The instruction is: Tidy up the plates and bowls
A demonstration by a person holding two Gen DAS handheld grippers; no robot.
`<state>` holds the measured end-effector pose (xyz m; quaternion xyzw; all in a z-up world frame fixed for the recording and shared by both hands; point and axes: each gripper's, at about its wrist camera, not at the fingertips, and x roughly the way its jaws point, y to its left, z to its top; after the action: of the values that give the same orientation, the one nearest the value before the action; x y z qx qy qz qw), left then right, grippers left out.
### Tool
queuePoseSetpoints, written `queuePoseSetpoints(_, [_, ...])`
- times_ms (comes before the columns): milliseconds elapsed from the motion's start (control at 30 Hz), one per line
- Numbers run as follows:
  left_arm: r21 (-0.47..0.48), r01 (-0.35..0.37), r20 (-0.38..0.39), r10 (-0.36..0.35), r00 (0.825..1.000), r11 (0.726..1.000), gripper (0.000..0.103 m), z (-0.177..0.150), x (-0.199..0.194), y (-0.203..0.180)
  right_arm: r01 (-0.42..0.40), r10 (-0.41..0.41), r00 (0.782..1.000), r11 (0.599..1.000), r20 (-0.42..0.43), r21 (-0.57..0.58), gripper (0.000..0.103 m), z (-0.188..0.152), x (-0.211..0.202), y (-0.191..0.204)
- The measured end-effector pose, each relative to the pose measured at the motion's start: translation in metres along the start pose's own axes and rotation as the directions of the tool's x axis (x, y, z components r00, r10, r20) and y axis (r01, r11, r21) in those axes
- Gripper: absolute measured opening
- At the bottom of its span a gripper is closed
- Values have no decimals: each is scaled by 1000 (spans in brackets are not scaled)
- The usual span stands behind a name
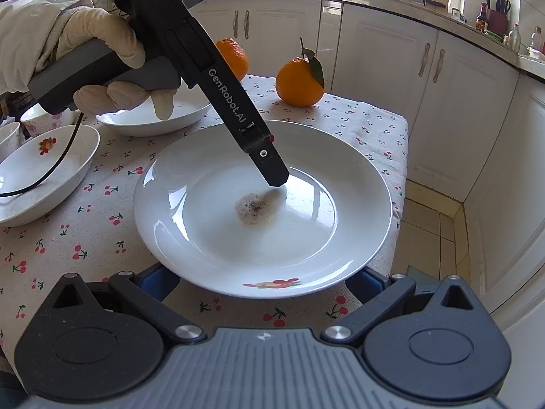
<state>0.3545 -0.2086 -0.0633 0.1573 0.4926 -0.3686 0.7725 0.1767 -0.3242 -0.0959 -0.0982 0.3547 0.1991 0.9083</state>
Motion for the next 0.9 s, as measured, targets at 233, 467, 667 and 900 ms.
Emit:
queuePoseSetpoints(233, [-12, -7, 6, 7, 1000, 1000, 67, -1, 6, 5, 8, -8, 1000, 1000, -7, 5, 103, -2, 6, -3])
queuePoseSetpoints(467, [-3, -29, 22, 29, 999, 1000, 69, 0, 6, 3, 22, -22, 1000, 1000, -7, 10, 103, -1, 5, 0])
queuePoseSetpoints(667, [6, -53, 80, 52, 995, 999, 75, -1, -19, -7, 61, -61, 998, 998, -1, 36, 103, -1, -12, 7])
queuePoseSetpoints(900, [1, -101, 159, 99, 982, 995, 80, -13, -70, -24, 94, -99, 992, 993, 75, 68, 103, 0, -49, 29])
